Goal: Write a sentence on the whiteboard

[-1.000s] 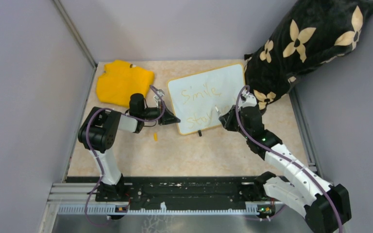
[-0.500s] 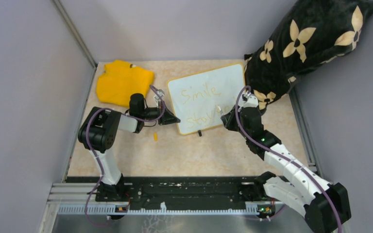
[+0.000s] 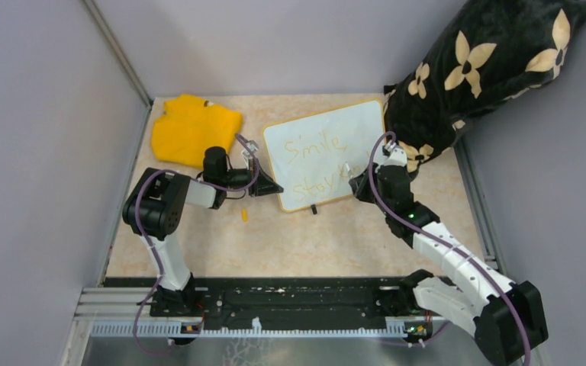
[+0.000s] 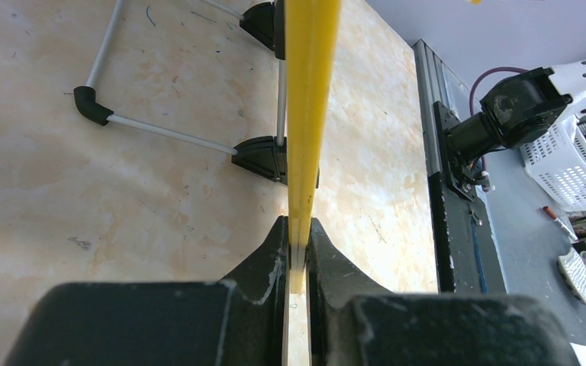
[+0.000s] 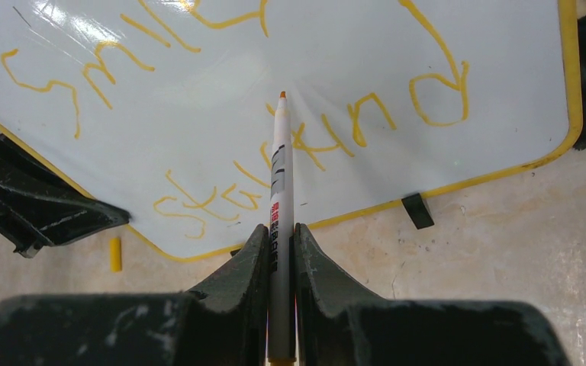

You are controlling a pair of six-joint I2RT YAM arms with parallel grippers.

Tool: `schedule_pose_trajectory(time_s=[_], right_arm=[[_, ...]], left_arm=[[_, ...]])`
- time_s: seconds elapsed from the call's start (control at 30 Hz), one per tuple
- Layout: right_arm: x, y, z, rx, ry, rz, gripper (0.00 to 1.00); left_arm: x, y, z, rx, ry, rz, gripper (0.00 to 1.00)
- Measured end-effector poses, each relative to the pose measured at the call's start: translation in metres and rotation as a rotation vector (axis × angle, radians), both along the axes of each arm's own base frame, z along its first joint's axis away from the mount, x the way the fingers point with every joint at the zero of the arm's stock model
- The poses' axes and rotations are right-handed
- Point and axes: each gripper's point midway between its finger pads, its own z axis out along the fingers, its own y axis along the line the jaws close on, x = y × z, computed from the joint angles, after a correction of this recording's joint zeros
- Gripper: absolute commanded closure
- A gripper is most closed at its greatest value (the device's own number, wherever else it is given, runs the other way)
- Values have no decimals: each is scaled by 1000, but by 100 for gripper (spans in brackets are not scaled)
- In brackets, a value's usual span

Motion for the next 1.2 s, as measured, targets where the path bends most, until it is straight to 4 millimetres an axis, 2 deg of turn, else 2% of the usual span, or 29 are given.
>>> schedule_pose_trajectory(time_s=[0.37,1.2], right_arm=[[4,3,-5,4,10,10,100],[7,-9,-24,1,47,-17,100]], left_arm=[[0,0,0,0,0,0,100],[1,0,0,1,2,0,100]])
